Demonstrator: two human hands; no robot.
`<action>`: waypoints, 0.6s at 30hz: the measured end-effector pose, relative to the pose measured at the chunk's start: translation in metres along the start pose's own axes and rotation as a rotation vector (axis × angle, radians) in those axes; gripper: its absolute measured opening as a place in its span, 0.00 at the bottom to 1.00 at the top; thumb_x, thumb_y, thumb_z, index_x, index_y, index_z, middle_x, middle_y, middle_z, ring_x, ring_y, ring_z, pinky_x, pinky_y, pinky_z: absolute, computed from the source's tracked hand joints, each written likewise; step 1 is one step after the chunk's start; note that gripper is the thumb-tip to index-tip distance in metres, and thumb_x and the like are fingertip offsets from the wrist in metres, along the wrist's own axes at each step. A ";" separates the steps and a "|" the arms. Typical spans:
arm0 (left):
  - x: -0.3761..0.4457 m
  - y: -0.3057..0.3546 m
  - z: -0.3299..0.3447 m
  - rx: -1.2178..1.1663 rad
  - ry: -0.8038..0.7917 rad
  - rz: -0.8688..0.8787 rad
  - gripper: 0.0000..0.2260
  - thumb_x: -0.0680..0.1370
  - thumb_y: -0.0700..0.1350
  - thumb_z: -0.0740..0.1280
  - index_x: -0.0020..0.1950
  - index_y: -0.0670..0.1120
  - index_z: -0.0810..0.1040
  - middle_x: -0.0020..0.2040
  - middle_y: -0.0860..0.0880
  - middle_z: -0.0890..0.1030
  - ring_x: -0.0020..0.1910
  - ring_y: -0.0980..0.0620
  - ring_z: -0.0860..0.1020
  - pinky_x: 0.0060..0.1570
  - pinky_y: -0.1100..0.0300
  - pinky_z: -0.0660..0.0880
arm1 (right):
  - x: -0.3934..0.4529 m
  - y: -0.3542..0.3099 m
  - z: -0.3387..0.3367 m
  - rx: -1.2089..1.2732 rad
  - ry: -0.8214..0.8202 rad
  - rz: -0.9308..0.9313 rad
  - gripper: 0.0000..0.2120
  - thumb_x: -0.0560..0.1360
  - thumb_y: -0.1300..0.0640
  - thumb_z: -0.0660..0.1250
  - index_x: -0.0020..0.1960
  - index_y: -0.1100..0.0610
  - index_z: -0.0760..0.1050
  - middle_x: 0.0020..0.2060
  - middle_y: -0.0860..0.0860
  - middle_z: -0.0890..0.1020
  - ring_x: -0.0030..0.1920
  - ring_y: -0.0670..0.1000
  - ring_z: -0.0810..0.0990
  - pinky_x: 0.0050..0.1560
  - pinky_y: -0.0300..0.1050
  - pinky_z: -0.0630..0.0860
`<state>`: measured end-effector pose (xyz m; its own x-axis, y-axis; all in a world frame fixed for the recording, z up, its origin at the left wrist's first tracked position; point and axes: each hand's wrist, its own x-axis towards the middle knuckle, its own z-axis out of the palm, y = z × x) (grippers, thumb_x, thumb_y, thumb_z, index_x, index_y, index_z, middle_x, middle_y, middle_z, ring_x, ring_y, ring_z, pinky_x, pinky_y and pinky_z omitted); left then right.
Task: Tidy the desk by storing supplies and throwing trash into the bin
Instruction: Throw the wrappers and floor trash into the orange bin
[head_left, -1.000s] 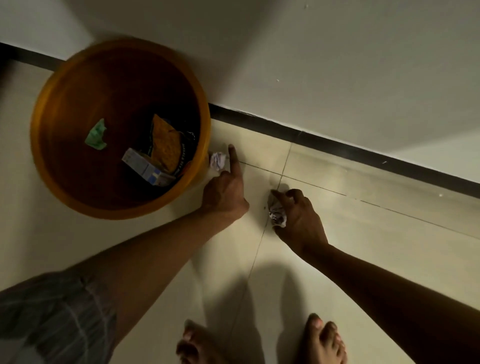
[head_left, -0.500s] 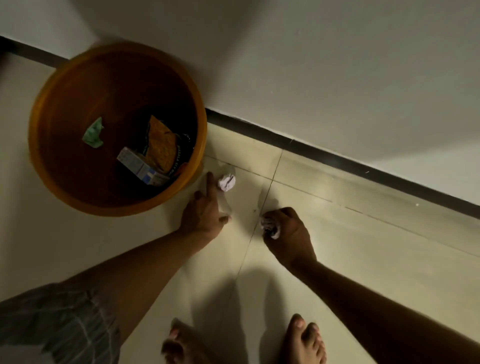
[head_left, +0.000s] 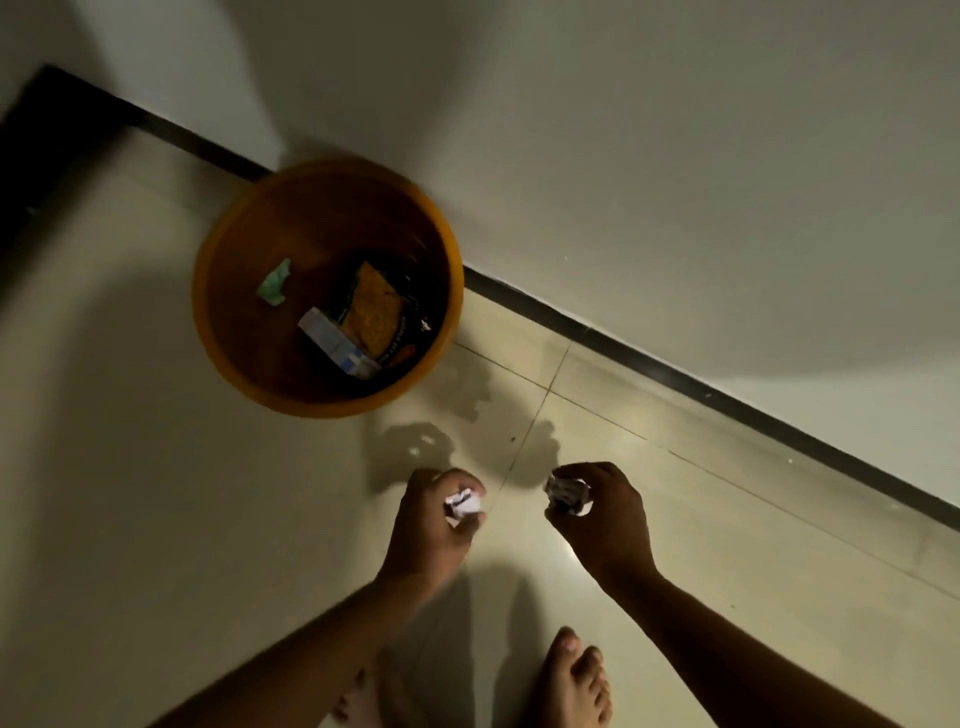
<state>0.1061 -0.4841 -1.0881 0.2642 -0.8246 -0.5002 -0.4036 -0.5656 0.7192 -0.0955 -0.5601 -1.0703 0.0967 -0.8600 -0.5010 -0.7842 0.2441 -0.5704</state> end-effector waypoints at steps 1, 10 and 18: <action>-0.017 0.006 -0.017 -0.017 0.038 0.022 0.16 0.71 0.37 0.78 0.48 0.59 0.84 0.52 0.52 0.78 0.46 0.58 0.82 0.43 0.64 0.81 | -0.008 -0.011 -0.010 0.003 -0.010 0.005 0.19 0.65 0.63 0.78 0.52 0.47 0.83 0.50 0.41 0.80 0.46 0.40 0.78 0.40 0.24 0.69; -0.094 0.094 -0.163 -0.282 0.252 -0.109 0.13 0.71 0.41 0.80 0.48 0.60 0.88 0.48 0.55 0.85 0.49 0.54 0.84 0.49 0.63 0.82 | -0.064 -0.155 -0.077 0.091 -0.049 -0.160 0.19 0.63 0.61 0.79 0.49 0.43 0.83 0.47 0.39 0.82 0.46 0.41 0.82 0.45 0.35 0.78; -0.065 0.162 -0.239 -0.384 0.484 -0.104 0.13 0.64 0.41 0.84 0.45 0.51 0.89 0.44 0.51 0.88 0.46 0.50 0.86 0.46 0.46 0.85 | -0.060 -0.274 -0.085 0.167 -0.036 -0.320 0.23 0.64 0.53 0.81 0.57 0.45 0.80 0.53 0.42 0.83 0.49 0.45 0.82 0.47 0.46 0.83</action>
<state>0.2329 -0.5248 -0.8232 0.6881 -0.6262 -0.3666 -0.0348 -0.5331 0.8453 0.0619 -0.6136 -0.8287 0.3452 -0.8889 -0.3011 -0.6004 0.0374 -0.7988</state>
